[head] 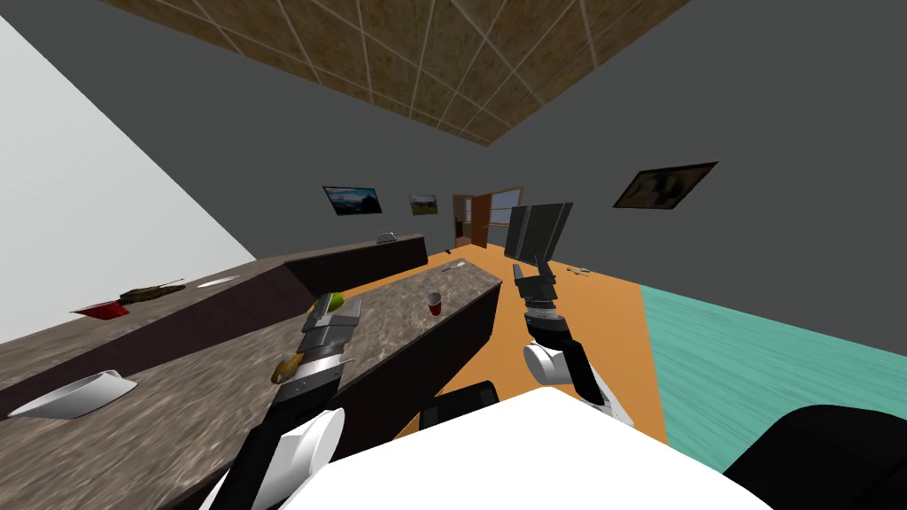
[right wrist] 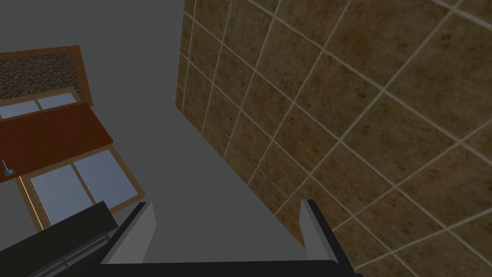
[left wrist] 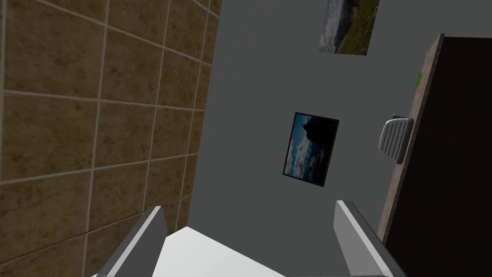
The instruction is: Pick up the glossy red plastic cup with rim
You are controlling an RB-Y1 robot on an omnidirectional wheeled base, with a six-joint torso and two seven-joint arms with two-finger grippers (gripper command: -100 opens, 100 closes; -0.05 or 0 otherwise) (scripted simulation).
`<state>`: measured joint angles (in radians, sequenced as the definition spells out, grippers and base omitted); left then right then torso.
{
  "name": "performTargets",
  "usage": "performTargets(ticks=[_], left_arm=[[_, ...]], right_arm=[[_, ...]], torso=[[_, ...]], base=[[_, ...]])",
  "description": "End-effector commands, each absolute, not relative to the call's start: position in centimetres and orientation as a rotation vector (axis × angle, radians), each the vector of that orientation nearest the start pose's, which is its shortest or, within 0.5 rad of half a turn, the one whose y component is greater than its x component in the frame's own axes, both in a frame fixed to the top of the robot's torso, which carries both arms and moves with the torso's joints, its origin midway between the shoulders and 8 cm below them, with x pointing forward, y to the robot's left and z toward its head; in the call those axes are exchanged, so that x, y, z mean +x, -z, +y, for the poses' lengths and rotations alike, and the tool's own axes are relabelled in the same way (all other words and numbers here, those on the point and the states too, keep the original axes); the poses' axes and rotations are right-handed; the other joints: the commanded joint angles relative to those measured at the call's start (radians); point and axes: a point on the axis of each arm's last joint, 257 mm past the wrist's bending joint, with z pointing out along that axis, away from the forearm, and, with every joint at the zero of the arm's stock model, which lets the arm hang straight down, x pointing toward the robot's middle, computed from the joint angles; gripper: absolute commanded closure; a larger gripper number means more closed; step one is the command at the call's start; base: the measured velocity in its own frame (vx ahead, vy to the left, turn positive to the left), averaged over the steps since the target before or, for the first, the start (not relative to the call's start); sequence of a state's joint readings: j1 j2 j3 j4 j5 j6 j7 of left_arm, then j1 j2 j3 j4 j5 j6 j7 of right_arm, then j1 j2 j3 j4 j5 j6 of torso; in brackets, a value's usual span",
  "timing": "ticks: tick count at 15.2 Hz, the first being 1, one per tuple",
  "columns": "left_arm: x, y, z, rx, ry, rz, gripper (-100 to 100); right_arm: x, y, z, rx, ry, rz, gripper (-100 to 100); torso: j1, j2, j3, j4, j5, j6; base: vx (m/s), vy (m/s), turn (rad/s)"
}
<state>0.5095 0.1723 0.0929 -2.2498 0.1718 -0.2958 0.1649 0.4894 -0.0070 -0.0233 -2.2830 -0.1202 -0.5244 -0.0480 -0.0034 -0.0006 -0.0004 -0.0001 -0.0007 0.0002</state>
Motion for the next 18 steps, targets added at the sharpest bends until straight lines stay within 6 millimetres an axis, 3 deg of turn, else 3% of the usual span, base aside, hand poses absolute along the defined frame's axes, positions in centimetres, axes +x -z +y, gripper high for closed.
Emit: performTargets(ticks=[1, 18], left_arm=[[37.9, 3.5, 32.6, -0.94, 1.392, 0.784, -100], [41.5, 9.0, 34.5, -1.211, 1.357, 0.996, -100]], right_arm=[[33.6, -3.4, -29.9, 0.71, -1.41, 0.499, 0], [33.6, -3.4, -29.9, 0.71, -1.41, 0.499, 0]], torso=[[0.0, 0.0, 0.0, 0.0, 0.0, 0.0], [-0.001, -0.001, 0.0, 0.0, 0.0, 0.0]], base=[[0.009, -0.052, -0.021], [0.01, -0.054, -0.022]])
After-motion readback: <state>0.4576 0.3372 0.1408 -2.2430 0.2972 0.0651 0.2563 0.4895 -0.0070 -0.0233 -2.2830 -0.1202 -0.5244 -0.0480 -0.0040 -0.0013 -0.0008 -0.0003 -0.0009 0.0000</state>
